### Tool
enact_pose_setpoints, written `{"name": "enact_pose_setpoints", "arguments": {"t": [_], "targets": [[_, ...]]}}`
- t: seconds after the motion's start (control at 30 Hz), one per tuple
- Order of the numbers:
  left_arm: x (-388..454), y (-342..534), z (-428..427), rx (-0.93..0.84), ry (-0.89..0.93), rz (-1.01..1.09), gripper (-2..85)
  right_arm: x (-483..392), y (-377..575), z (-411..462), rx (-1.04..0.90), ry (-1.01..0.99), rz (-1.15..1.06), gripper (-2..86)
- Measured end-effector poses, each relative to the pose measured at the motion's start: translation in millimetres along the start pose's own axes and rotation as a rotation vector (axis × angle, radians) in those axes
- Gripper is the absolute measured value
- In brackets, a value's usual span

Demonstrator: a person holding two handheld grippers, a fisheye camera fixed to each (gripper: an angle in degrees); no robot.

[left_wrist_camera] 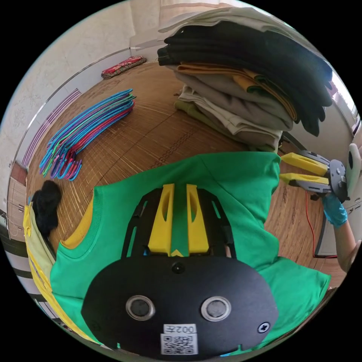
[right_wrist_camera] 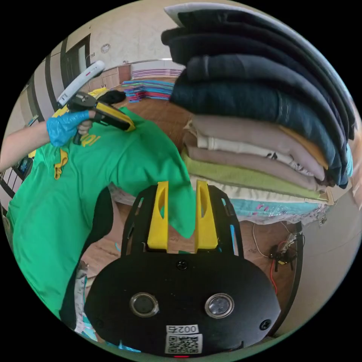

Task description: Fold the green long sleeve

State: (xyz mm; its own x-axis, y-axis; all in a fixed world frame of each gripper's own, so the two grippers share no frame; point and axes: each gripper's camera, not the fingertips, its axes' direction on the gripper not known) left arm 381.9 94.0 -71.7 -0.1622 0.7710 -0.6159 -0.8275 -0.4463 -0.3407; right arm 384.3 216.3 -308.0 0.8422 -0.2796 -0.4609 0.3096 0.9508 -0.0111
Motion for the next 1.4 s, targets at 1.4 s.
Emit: {"name": "enact_pose_setpoints", "arguments": {"t": [1.4], "targets": [[74.9, 92.4, -45.0, -0.006, 0.185, 0.218, 2.6, -111.2, 40.0, -229.8, 0.497, 0.176, 0.158, -0.8]]}}
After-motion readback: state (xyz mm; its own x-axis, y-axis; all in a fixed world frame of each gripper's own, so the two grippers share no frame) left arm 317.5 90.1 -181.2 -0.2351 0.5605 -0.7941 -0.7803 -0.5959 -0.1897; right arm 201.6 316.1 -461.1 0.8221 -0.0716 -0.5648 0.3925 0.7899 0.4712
